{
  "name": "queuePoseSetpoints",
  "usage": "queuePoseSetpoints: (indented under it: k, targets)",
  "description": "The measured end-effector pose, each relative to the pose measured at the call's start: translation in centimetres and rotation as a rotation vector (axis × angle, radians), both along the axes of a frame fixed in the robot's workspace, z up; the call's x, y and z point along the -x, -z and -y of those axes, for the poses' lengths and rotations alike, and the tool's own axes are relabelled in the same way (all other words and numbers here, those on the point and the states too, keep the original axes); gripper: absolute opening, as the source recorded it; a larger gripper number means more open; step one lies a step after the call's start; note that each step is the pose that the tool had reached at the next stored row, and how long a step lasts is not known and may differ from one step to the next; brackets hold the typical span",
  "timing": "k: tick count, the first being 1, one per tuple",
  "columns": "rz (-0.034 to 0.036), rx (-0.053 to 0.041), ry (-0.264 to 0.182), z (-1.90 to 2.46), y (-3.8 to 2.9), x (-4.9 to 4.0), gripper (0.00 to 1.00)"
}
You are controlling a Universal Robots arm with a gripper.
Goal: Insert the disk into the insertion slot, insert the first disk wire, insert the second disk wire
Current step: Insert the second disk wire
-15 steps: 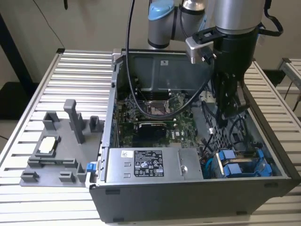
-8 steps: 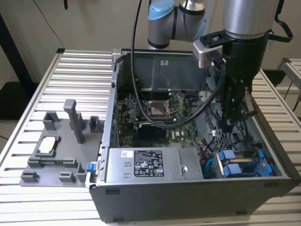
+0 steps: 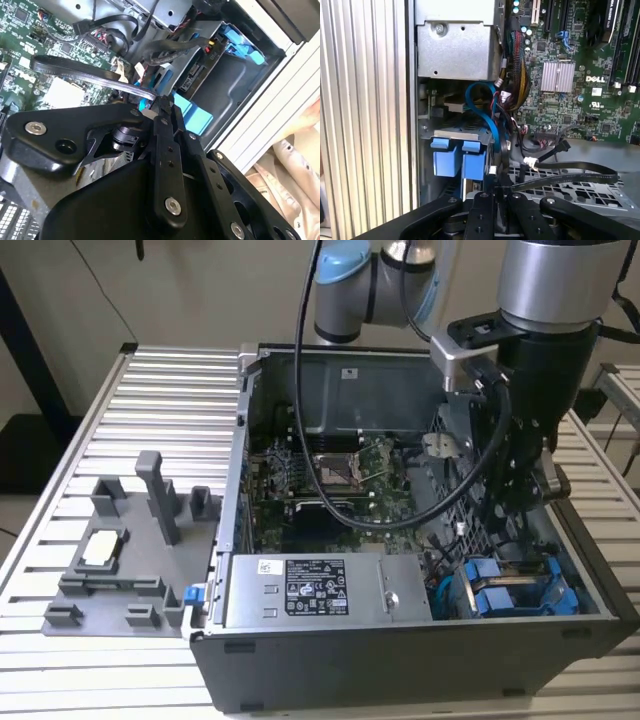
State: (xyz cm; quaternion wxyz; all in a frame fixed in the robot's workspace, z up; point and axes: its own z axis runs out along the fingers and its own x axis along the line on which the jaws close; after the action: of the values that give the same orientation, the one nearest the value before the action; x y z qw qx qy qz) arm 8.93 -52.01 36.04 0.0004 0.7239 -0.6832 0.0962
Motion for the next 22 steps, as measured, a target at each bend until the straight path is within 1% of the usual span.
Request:
queuePoseSetpoints:
  k: [1,17,19,20,22]
  targets:
    - [-0.0094,-0.0001,0.000,0.29,0.00,-0.39,0.16]
    - [-0.0853,0.0001,0.000,2.58,0.00,-3.30,0.16]
    - [-0.0927,0.0000,0.000,2.86,0.00,-3.56,0.16]
    - [-0.0939,-0.0001,0.000,2.88,0.01,-3.58,0.16]
    - [-0.0939,0.0000,0.000,2.88,0.00,-3.58,0.16]
